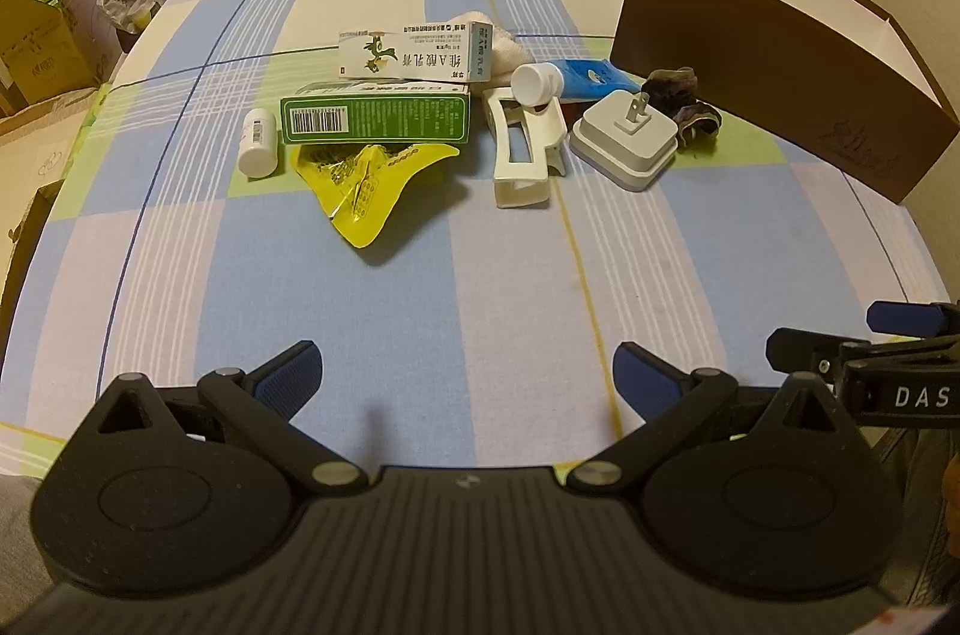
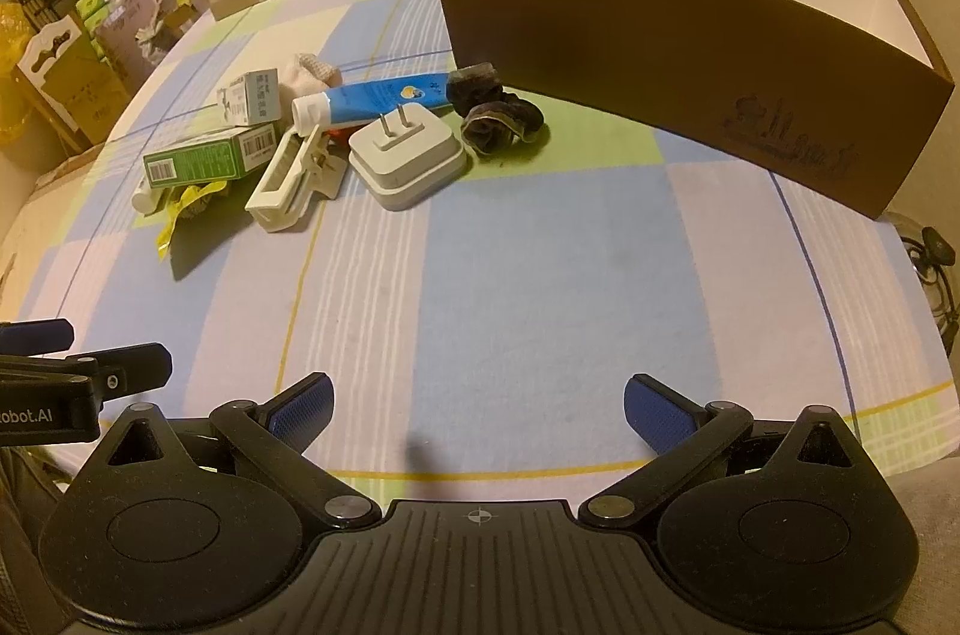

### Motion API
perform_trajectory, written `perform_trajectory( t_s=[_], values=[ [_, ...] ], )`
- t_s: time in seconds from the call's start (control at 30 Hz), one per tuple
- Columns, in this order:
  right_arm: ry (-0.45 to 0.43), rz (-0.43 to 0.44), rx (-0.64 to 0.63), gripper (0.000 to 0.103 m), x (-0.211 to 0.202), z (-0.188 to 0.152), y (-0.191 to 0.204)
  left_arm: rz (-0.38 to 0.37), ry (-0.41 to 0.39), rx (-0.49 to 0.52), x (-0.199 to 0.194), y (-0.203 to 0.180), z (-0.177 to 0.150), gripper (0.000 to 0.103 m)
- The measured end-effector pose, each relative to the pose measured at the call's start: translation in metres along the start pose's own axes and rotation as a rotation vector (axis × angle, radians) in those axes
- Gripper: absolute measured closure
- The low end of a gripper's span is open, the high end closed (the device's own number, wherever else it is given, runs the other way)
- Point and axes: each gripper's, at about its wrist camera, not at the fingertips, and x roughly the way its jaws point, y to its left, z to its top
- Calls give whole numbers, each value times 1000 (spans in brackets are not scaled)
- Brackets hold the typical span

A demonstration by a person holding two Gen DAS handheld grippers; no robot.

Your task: Organize objects

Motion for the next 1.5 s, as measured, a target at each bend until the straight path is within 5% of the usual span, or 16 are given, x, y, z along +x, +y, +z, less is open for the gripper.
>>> perform_trajectory(
  t_s=[0.67, 1.5],
  values=[
    [13, -6, -15, 2, 5, 10, 0, 12, -5, -24, -2, 8, 10, 1],
    [-90, 25, -50, 2, 31, 82, 3, 92, -92, -61, 6, 58, 65, 1]
  ],
)
